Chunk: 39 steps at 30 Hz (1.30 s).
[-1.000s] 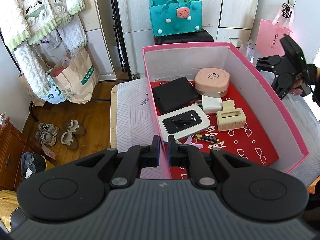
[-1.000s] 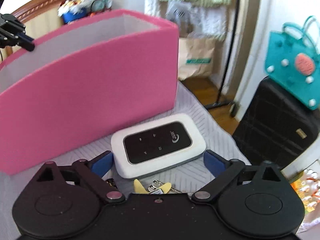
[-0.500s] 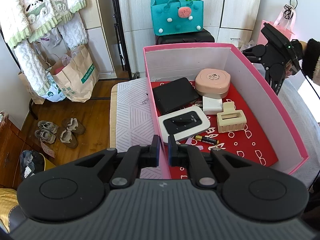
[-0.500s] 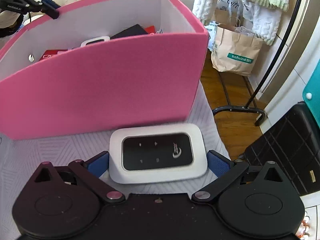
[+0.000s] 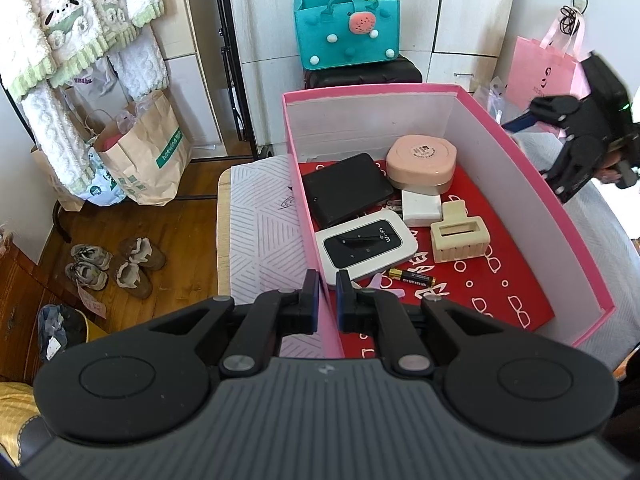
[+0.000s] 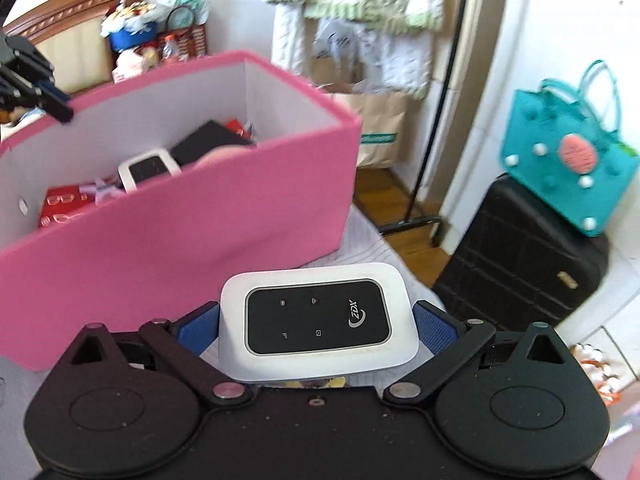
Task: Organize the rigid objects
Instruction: 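Lift the hotspot and carry it over the pink box, then open the right gripper to drop the hotspot into the box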
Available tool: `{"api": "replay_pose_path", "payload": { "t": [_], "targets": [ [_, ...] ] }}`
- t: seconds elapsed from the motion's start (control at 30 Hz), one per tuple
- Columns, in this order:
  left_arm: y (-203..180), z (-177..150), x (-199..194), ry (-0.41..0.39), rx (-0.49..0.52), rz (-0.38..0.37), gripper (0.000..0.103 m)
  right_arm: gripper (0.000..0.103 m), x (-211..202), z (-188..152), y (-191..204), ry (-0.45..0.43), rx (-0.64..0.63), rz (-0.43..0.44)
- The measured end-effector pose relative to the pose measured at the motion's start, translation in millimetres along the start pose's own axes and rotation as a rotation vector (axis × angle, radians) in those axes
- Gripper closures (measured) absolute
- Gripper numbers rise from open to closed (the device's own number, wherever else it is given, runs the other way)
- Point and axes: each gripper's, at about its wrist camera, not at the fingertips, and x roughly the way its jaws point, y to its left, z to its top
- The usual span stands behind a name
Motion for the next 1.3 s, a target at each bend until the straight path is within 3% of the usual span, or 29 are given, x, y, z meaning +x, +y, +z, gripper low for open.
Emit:
{"api": "replay_pose_path", "payload": {
  "t": [0.17,0.33,0.47,0.7,1.1,1.3],
  "targets": [
    [-1,0,-3,-0.006,0.007,0.002,0.096,0.001,-34,15,21,-0.025,0.019,-0.07],
    [-2,-2,-6,-0.022,0.019,0.012,0.097,0.001,-65,36,48,-0.105,0.074,-0.016],
    [-2,-3,-6,-0.028,0.023,0.011,0.098,0.001,-73,50,76,-0.107,0.127,0.096],
    [-1,-3,-6,-0.032,0.023,0.007,0.098,0.001,-39,81,115,0.028,0.222,0.266],
    [-3,-4,-6,-0.043,0.039,0.012,0.098,0.001,40,107,143,0.289,0.297,0.231],
    [0,-7,-6,-0.057,0.034,0.001,0.098,0.002,53,109,138,0.322,0.344,0.208]
  ]
}}
